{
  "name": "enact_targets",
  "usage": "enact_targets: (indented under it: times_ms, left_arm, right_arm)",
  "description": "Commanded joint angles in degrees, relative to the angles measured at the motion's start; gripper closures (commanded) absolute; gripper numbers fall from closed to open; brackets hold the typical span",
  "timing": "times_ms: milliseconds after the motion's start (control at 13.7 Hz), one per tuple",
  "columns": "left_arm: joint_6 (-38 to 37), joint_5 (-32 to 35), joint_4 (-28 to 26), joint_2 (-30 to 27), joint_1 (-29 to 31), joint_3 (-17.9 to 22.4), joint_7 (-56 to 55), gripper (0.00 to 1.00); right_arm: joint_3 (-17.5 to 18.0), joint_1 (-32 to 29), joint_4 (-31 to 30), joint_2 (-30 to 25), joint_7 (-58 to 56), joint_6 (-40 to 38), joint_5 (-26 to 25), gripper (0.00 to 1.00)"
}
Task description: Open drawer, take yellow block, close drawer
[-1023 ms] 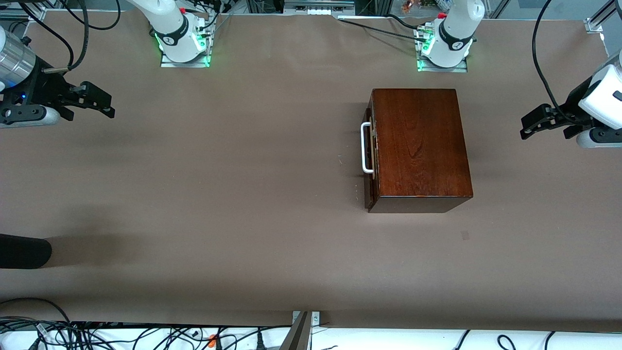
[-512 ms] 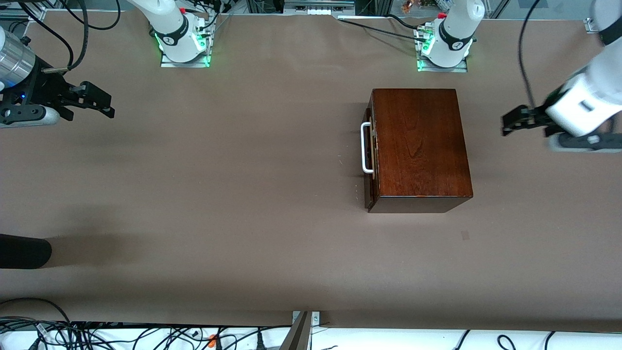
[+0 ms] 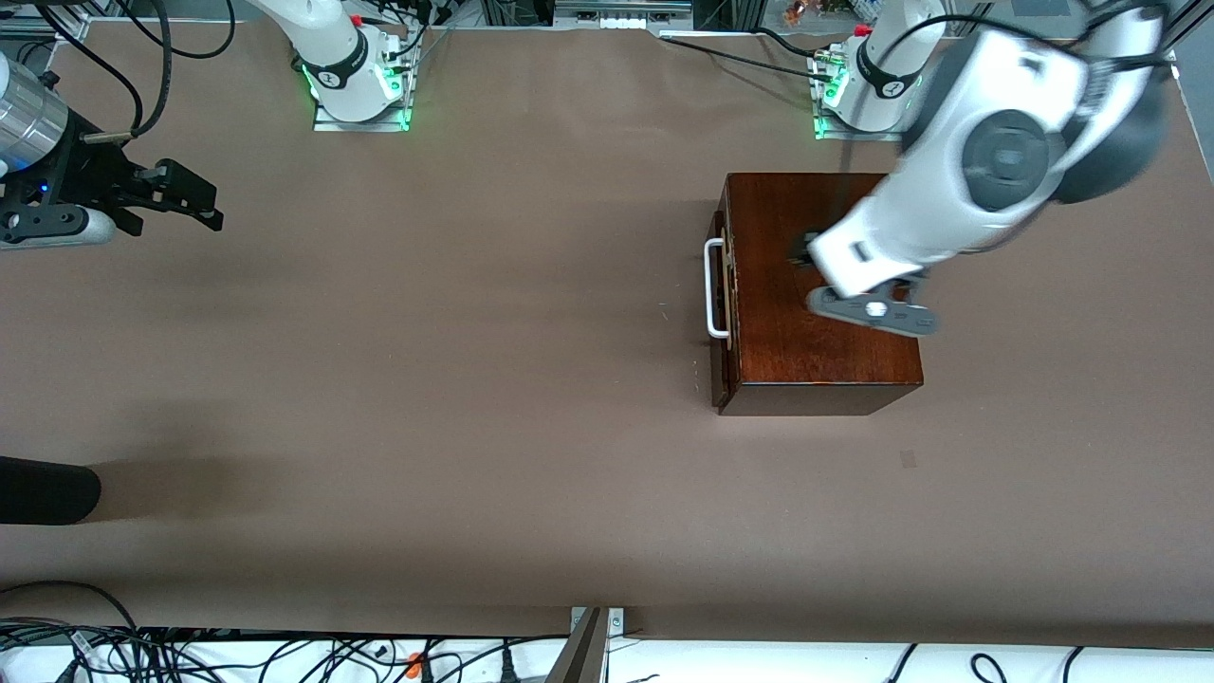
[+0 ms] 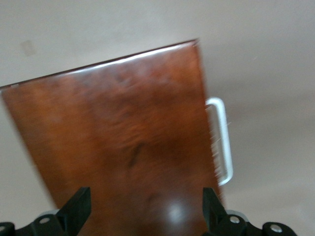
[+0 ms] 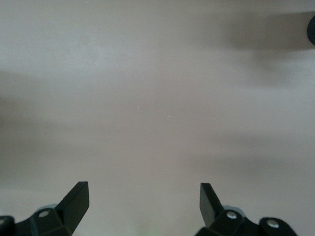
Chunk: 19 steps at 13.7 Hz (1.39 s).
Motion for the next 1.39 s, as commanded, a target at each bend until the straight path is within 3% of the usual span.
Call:
enact_targets:
  times_ms: [0, 146, 365, 804, 1315]
  left_arm:
    - [6.1, 0.2, 3.4, 6.2, -7.0, 0.9, -11.8, 0.0]
    - [10.1, 4.6, 3.1, 9.3, -11.4, 0.8, -18.9, 0.0]
    - [10.2, 11.7, 0.8, 11.5, -16.5, 0.7, -24.4, 0.0]
    - [10.2, 12.1, -3.7, 11.9, -17.8, 0.8, -24.8, 0.0]
    - [10.5, 14.6, -4.1, 14.4, -19.6, 0.7, -27.2, 0.0]
  right_arm:
    - [0.0, -0.2, 1.2, 0.5, -0.4, -0.5, 0.1, 0.0]
    - [0.0, -0.3, 1.2, 0.5, -0.4, -0.5, 0.1, 0.0]
    - [0.0, -0.3, 1.2, 0.4, -0.4, -0.5, 0.1, 0.0]
    - [0.0, -0.3, 1.2, 0.5, -0.4, -0.5, 0.1, 0.0]
    - [0.0, -0.3, 1.2, 0.4, -0.4, -0.6, 0.1, 0.0]
